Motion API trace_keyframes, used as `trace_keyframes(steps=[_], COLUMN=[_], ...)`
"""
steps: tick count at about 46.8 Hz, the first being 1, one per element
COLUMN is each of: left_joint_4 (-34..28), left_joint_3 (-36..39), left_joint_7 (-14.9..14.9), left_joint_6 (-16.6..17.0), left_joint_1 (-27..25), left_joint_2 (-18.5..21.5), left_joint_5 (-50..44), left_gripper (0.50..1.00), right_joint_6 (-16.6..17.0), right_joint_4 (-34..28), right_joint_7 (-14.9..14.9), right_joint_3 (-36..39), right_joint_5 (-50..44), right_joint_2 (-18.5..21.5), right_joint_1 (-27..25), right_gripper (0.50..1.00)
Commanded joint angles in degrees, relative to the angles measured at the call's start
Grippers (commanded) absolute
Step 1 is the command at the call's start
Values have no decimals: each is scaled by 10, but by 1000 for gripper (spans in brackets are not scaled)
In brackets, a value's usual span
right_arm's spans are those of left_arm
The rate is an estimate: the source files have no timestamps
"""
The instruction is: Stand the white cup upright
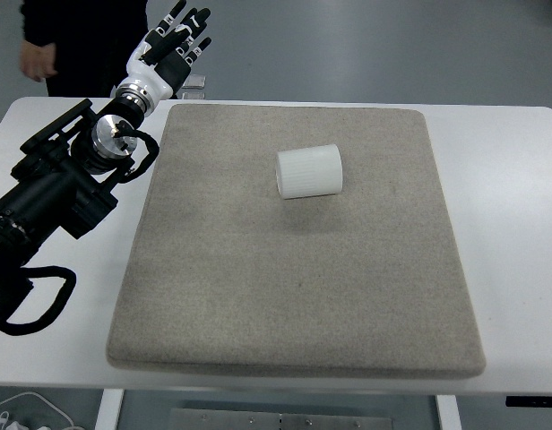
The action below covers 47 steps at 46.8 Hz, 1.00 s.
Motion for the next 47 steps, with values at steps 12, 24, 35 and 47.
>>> trace_keyframes(steps=[12, 24, 35, 47], left_joint_4=[0, 6, 5, 4], left_joint_3=[2, 2, 4, 94], left_joint_7=[1, 1, 6, 8], left_joint_6=[-2, -4, -41, -41], left_joint_1=[-1, 0, -3, -39], left_joint_2=[1, 1, 7, 13], left_joint_5=[0, -1, 8, 10], left_gripper=[999, 999, 999, 996], right_joint_6=[0, 0, 0, 0], right_joint_4=[0, 0, 0, 0], right_joint_7=[0, 0, 0, 0], right_joint_3=[-1, 0, -1, -1], right_joint_5=[0, 0, 0, 0], right_joint_2=[0, 0, 0, 0], right_joint_1=[1, 1, 0, 0], right_gripper=[930, 930, 930, 930])
